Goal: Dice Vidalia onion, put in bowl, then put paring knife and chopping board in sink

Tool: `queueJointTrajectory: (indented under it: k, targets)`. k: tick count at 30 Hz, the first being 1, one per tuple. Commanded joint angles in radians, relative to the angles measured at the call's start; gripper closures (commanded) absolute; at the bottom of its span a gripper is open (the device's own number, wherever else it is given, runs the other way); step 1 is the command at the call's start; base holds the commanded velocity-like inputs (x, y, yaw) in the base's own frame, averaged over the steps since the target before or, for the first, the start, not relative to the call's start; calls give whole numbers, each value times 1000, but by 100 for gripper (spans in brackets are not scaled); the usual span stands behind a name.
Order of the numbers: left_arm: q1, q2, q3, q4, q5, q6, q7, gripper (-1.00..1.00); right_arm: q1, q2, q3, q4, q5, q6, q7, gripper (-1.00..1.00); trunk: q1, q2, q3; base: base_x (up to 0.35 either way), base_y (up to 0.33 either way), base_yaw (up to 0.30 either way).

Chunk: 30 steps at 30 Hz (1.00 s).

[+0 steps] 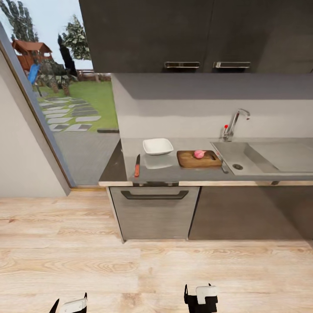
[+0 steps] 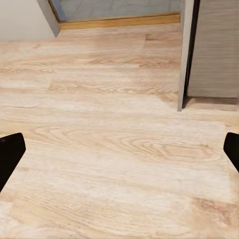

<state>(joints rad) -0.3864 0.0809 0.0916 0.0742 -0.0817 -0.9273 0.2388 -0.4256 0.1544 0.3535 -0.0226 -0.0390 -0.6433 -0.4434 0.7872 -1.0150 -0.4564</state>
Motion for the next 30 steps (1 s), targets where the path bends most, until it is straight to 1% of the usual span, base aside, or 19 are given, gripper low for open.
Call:
queueJointTrajectory:
  k: [1, 30]
  targets:
    - [-2, 0, 8, 3, -9, -5, 2, -100, -1, 0, 8, 1, -4, -1, -6, -100, 4, -8, -4, 0, 0, 0]
    - [-2, 0, 8, 4, -9, -5, 2, -100, -1, 0, 8, 1, -3, -1, -5, -100, 115, -211, -95, 0, 0, 0]
